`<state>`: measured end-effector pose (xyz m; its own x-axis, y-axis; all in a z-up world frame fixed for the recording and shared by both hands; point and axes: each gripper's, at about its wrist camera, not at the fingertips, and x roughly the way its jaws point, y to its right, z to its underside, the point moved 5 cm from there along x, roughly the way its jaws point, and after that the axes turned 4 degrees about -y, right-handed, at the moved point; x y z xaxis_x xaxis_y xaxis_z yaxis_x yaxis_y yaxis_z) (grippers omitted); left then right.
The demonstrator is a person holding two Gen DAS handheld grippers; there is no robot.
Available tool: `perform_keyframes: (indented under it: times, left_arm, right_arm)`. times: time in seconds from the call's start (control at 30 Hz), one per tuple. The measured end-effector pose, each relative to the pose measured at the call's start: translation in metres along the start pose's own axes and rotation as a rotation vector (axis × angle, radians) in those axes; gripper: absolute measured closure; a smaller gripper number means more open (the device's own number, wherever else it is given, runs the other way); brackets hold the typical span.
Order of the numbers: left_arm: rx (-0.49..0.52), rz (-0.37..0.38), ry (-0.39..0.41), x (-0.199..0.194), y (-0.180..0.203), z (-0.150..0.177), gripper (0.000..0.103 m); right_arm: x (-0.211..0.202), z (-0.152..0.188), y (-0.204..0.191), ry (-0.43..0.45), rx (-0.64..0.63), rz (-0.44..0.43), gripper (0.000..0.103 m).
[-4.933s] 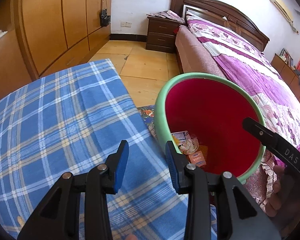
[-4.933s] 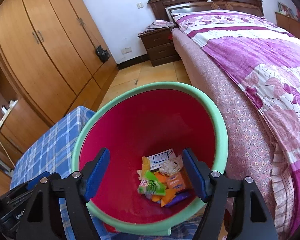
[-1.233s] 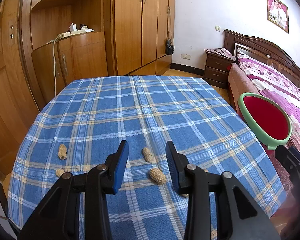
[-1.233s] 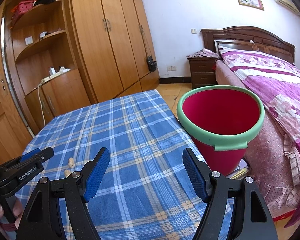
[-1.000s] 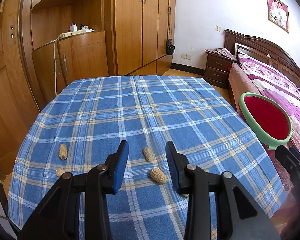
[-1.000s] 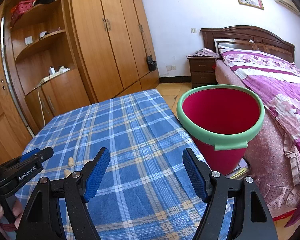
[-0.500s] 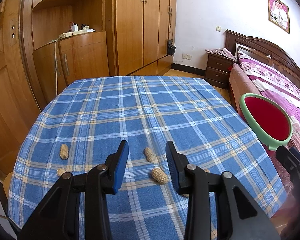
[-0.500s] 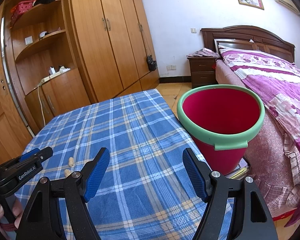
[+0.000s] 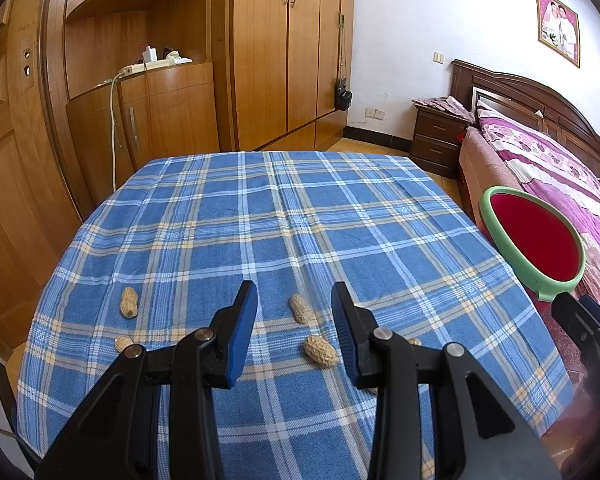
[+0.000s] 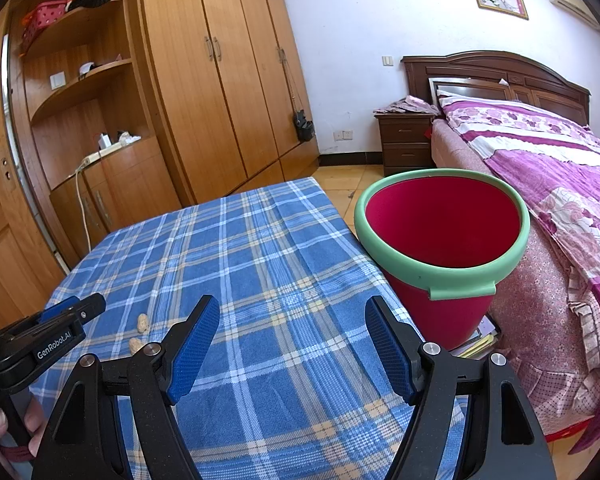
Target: Collect trash
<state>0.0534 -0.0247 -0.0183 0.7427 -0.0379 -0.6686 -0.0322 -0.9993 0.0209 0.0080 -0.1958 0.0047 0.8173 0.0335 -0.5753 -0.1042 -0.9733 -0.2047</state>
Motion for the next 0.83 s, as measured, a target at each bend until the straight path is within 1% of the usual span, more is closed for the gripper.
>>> perform_keyframes:
  times: [0.83]
  left_arm:
    - [-0.010,-0.004,-0.001,-0.0004,-0.0082,-0.0016,0.065]
  right_arm:
    - [0.0001,0.0005,-0.0008,-0.001,-0.001,-0.001,0.027]
